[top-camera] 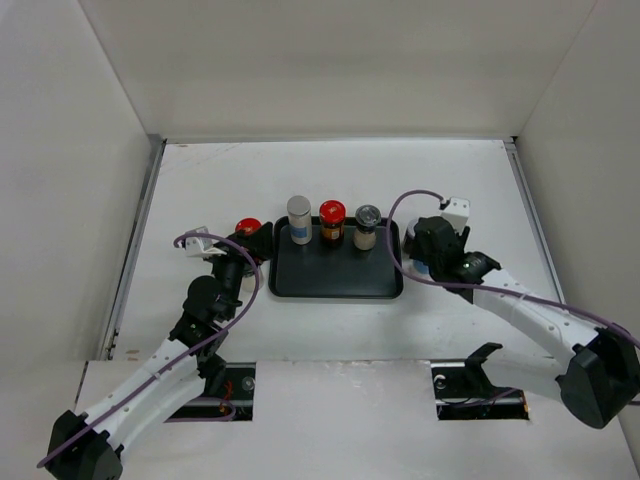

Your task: Organize the condiment bottles

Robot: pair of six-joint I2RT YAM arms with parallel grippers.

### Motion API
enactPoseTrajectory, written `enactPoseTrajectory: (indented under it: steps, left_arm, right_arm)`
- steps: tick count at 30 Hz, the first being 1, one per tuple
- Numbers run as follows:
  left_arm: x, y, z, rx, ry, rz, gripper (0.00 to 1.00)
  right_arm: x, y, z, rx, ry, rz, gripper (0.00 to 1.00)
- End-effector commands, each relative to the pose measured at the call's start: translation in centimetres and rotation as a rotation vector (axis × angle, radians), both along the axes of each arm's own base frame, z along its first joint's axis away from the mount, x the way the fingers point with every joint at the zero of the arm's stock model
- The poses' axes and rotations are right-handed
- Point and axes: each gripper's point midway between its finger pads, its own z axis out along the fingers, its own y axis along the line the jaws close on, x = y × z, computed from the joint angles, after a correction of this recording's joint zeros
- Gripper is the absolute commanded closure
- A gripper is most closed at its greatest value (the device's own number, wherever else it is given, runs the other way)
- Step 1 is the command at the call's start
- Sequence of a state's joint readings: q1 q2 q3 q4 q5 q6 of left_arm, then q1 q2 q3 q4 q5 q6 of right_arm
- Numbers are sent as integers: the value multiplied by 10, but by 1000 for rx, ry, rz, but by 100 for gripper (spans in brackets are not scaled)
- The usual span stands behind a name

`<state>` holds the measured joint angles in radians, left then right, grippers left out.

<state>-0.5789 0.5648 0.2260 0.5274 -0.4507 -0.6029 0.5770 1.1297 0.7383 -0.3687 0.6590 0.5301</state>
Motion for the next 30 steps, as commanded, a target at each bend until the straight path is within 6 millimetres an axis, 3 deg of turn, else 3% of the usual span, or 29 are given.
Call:
enactPoseTrajectory:
  steps: [1,5,9,15,21,26,30]
  left_arm:
    - [-2,-4,8,-24,-29,-22,10]
    - [-2,-4,7,-23,-28,-21,10]
    - [-1,-5,5,-20,-22,-21,10]
    - [0,-4,5,-19,-21,-18,10]
    - [0,-2,5,-20,-22,-12,10]
    - [0,-2,4,-18,-20,-12,10]
    - [0,-2,3,-17,-18,-12,10]
  right_arm:
    - [4,-5,31,39,-118,-43,50]
    - [-1,6,74,18,-201,14,57]
    - [-6,50,96,72,-225,141,57]
    - [0,133,89,91,-213,311,54]
    - [10,184,75,117,-198,410,50]
    - [10,200,55,92,-164,437,46]
    - [5,198,45,80,-147,445,21]
